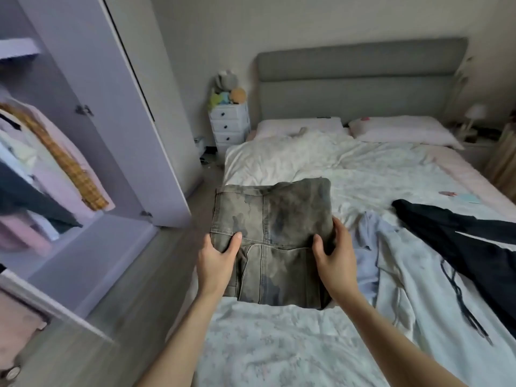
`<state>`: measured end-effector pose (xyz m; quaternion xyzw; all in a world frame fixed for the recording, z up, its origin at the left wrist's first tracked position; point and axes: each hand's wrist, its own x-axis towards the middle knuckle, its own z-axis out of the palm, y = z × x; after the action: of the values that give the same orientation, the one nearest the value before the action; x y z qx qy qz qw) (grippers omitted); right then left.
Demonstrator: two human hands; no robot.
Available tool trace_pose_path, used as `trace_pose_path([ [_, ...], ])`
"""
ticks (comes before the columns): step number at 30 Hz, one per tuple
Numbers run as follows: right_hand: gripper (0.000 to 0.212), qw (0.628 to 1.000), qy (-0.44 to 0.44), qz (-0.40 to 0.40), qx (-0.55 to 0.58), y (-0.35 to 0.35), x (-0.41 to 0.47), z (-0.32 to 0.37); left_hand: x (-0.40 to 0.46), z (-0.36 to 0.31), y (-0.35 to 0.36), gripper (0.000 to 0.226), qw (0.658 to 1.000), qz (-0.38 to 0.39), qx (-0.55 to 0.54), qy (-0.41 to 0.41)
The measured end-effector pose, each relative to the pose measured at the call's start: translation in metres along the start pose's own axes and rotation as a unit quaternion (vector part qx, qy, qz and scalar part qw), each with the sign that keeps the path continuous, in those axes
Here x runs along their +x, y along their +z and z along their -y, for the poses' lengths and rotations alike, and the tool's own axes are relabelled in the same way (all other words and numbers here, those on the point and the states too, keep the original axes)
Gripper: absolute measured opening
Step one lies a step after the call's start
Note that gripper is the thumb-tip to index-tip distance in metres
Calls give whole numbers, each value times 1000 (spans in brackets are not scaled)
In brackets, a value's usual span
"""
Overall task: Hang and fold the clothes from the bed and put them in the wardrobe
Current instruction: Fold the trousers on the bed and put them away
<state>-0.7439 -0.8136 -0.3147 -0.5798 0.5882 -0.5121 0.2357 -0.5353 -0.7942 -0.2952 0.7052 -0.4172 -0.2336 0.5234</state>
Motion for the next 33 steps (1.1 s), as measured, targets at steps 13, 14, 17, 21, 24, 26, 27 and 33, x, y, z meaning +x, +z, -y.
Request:
trace_pose_path([
  [13, 45, 933, -356, -23, 35, 188, -15, 276, 107, -32, -272, 64, 972, -184, -143, 15],
  [14, 44, 917, -397, -28, 19, 210, -20, 291, 118, -23, -292, 65, 968, -187, -168, 13],
  [17, 41, 864, -500, -56, 10, 280, -34, 342, 158, 2, -361, 62, 954, -186, -233, 29],
  [21, 32, 790, -607, -89, 18, 346, -50, 394, 205, 29, -437, 54, 936, -110, -333, 29],
  [24, 29, 723, -685, -92, 2, 377, -48, 429, 240, 40, -472, 59, 923, -26, -383, 36],
  [26, 31, 681, -726, -98, -11, 386, -40, 450, 259, 41, -482, 58, 925, -3, -379, 26],
  [27, 32, 664, -740, -105, -15, 393, -32, 461, 274, 41, -486, 53, 926, 1, -376, 24],
  [33, 33, 670, -729, -141, -17, 430, 23, 491, 350, 30, -489, 84, 905, 55, -421, 2],
])
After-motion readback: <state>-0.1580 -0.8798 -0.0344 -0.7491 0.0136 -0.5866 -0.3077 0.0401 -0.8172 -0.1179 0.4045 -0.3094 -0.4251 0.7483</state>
